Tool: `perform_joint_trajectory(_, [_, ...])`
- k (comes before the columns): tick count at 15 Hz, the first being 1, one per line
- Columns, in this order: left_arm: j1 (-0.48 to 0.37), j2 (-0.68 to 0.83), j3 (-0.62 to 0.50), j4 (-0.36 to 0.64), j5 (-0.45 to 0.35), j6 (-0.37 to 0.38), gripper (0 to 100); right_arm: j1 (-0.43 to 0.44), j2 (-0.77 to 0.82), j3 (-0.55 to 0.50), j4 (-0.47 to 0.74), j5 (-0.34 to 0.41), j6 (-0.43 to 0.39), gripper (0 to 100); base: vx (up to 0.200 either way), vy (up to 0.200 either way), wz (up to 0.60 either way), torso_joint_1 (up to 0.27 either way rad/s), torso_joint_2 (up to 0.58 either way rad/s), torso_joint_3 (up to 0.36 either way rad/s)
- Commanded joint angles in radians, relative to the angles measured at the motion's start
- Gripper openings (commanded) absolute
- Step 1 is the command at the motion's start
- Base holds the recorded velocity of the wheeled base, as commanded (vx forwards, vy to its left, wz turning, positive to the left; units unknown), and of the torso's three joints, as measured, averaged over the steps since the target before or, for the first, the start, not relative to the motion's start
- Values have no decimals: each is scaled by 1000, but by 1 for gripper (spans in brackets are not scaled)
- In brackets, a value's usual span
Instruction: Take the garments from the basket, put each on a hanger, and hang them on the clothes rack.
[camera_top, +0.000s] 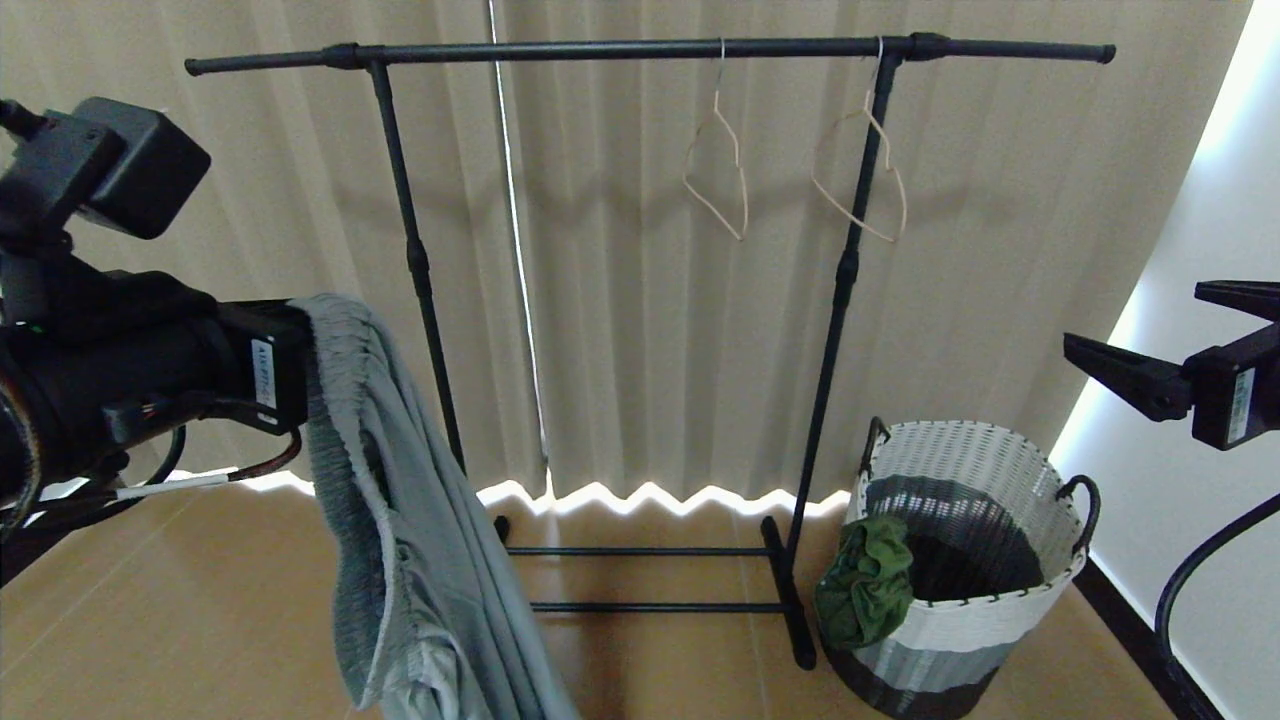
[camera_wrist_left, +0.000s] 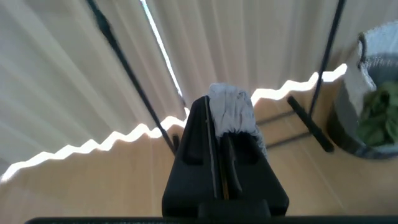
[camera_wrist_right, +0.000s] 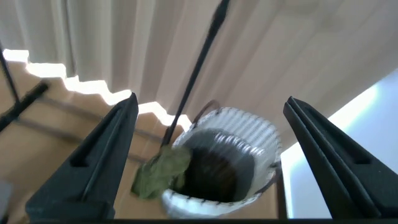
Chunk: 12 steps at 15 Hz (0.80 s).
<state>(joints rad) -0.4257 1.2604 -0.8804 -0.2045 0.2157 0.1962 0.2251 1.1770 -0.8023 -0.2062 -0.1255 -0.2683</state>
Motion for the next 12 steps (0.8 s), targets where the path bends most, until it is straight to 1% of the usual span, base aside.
perform_joint_trajectory(1, [2,-9,5,-1,1,3,0,0,0,-5,1,0,4,100,0,0,0,173,-554,-290])
perform_joint_trajectory(4, [9,-24,29,-4,1,37,0,0,0,-6,1,-2,6,100,0,0,0,168,-494,-284])
perform_joint_trajectory(6, [9,-39,60,-35,1,77,0,0,0,-12,1,-2,6,100,0,0,0,188,-471,-288])
perform_joint_trajectory(8, [9,-41,77,-75,1,88,0,0,0,-18,1,-3,6,100,0,0,0,198,-483,-283])
perform_joint_trajectory(12, [9,-41,77,-79,1,88,0,0,0,-15,1,-3,6,100,0,0,0,211,-483,-283])
